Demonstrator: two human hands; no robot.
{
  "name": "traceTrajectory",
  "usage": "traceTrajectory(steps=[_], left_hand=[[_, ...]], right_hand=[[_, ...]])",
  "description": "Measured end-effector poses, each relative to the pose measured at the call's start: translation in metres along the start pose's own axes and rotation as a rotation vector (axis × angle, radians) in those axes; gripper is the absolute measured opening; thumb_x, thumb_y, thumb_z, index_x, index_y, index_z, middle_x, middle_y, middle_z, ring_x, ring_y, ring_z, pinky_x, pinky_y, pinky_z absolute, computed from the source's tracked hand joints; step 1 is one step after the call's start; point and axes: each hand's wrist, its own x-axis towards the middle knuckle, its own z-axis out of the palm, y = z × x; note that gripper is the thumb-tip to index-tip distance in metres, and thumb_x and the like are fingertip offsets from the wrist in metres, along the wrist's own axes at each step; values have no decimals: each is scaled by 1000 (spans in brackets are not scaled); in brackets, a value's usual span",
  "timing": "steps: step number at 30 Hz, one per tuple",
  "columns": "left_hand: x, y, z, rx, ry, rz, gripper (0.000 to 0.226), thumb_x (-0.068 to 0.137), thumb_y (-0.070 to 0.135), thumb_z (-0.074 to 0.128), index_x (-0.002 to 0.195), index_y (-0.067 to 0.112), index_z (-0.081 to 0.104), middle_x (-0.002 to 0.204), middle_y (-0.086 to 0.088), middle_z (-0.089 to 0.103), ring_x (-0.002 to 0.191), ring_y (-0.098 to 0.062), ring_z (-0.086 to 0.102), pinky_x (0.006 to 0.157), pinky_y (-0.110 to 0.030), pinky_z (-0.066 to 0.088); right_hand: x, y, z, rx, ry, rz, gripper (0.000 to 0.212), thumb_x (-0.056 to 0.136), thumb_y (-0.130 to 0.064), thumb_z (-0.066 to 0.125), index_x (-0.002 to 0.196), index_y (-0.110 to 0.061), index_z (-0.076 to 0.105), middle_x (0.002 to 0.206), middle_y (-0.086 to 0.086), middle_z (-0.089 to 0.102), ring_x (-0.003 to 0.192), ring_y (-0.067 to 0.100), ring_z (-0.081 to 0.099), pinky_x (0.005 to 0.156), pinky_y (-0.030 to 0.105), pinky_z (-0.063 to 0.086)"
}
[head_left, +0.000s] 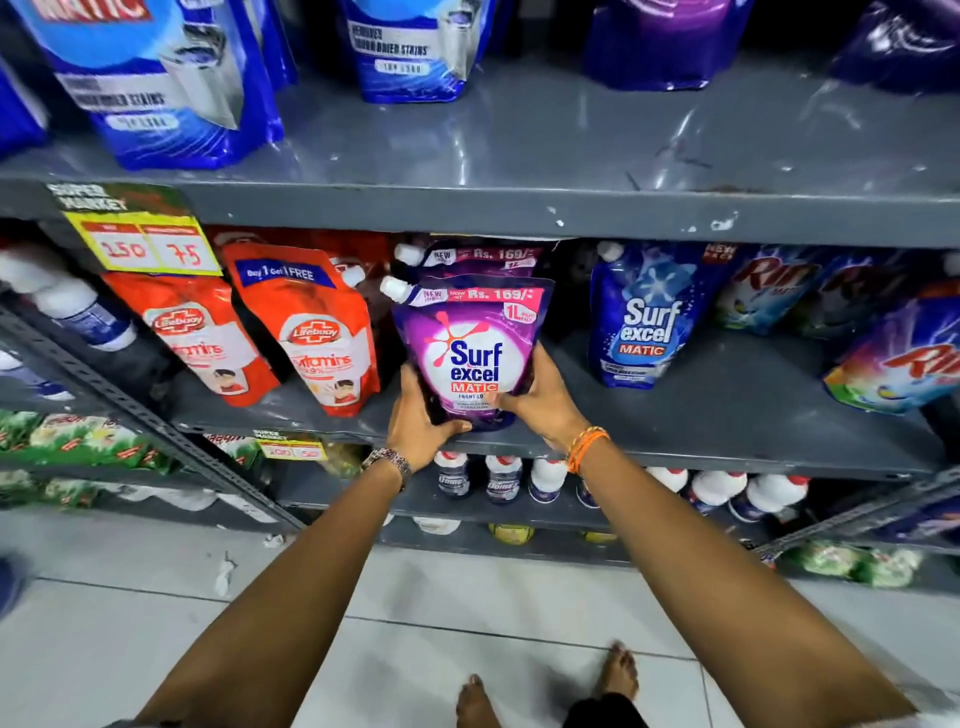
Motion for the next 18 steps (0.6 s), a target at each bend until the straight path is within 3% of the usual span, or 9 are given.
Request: traceTrajectory(steps=[3,6,9,12,14,17,18], left_hand=[[-23,12,7,-104,176,-30,100,58,-1,91,139,6,32,132,-7,52,119,-21,56,97,-29,50],[-57,23,24,-67,369,-90,76,60,-1,88,122,11,46,108,-6,58,95,-30,63,77,-31,54],[-77,38,54,-128,277,56,60,62,-5,84,101,29,53,88,0,61,80,-26,63,73,-38,58],[-68,65,89,-120,9,120,58,62,2,86,102,31,55,100,4,64,88,-16,66,82,-34,59],[-43,76,118,-99,-155,107,72,56,17,91,117,25,52,117,3,61,104,-14,65,92,-33,57],[4,91,157,-87,-184,65,117,42,43,91,141,22,32,141,-4,51,129,-22,54,108,-43,48],[19,98,167,-130,-177,50,126,39,44,91,145,18,27,144,-5,48,131,-23,51,111,-43,45]], right_hand=[[-10,-2,-16,3,3,6,77,69,2,86,130,-19,45,123,-2,63,112,11,63,88,26,60],[-26,2,-54,56,172,6,75,69,6,85,131,-15,49,130,8,59,110,14,59,81,21,57],[-33,3,-108,135,472,-94,62,65,19,80,115,-8,56,111,16,64,92,13,63,73,19,58],[-25,-4,-154,193,623,-173,60,71,28,68,113,-9,48,98,1,54,75,-6,58,66,11,53],[-16,-12,-172,192,637,-172,62,75,23,69,120,-10,41,109,0,52,87,-3,57,77,15,54],[-2,-21,-188,181,508,-186,72,74,8,72,135,-9,36,141,22,52,126,32,57,105,44,51],[6,-19,-195,169,459,-189,76,75,8,71,139,-7,33,145,24,49,132,37,54,109,47,48]])
